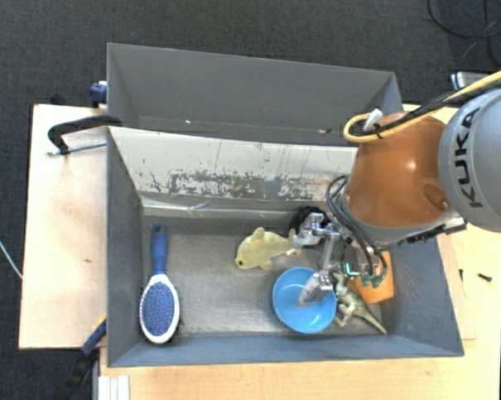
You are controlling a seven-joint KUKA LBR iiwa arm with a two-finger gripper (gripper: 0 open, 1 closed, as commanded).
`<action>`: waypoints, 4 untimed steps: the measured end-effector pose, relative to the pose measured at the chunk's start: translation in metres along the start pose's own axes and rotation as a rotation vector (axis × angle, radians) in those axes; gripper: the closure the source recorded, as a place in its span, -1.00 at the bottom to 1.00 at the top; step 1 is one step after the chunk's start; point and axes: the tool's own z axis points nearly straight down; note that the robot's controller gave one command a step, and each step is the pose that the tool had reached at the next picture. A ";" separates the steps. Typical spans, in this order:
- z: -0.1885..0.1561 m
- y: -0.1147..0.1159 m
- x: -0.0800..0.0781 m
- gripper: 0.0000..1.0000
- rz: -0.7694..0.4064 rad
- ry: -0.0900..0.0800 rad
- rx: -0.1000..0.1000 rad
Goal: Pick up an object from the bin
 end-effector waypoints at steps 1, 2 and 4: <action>0.103 -0.038 -0.026 -1.00 0.281 -0.005 -0.004; 0.102 -0.037 -0.027 -1.00 0.279 -0.007 -0.002; 0.101 -0.035 -0.028 -1.00 0.277 -0.010 -0.002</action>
Offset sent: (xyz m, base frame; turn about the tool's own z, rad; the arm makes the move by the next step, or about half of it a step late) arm 0.0228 -0.0392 -0.1075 0.2809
